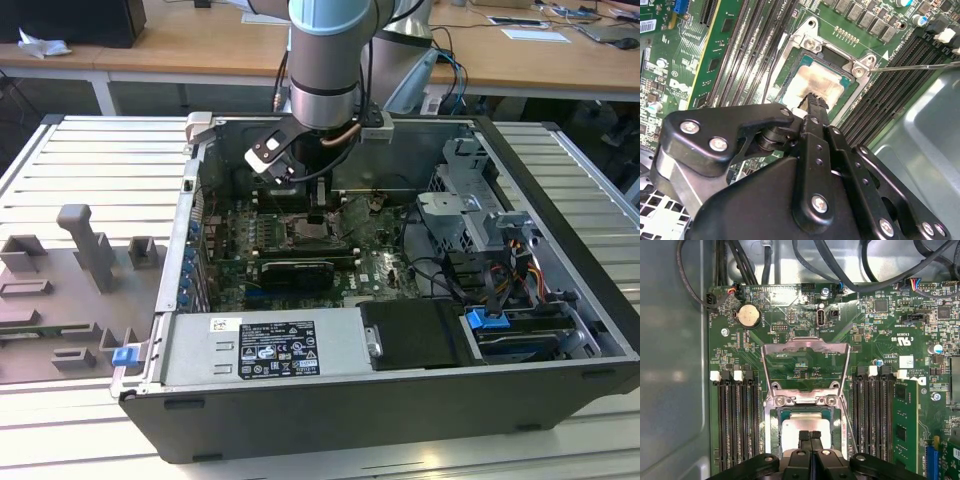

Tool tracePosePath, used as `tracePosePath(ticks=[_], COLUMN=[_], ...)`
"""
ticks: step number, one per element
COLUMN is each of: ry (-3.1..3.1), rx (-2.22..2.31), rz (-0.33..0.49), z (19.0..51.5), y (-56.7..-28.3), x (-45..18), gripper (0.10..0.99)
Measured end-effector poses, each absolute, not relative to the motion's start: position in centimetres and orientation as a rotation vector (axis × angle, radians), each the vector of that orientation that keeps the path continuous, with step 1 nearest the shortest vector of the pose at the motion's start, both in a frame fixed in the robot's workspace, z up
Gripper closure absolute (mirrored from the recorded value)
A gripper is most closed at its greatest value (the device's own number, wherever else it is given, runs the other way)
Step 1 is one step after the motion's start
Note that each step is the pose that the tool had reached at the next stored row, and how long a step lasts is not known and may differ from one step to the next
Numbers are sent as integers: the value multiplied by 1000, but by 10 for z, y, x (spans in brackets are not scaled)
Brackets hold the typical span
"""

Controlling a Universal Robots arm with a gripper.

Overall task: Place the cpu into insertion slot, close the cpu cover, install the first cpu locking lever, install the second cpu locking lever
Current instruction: 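Close the cpu cover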

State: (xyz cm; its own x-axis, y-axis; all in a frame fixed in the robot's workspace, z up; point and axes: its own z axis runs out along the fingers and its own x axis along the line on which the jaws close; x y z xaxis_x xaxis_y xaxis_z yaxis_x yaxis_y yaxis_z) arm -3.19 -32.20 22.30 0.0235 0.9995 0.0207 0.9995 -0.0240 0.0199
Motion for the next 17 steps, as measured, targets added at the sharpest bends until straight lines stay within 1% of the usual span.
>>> tracePosePath(ticks=[17], ry=[-2195], rx=[-2248], rz=[-45], z=[228], y=[-322], x=[-32], gripper=[980])
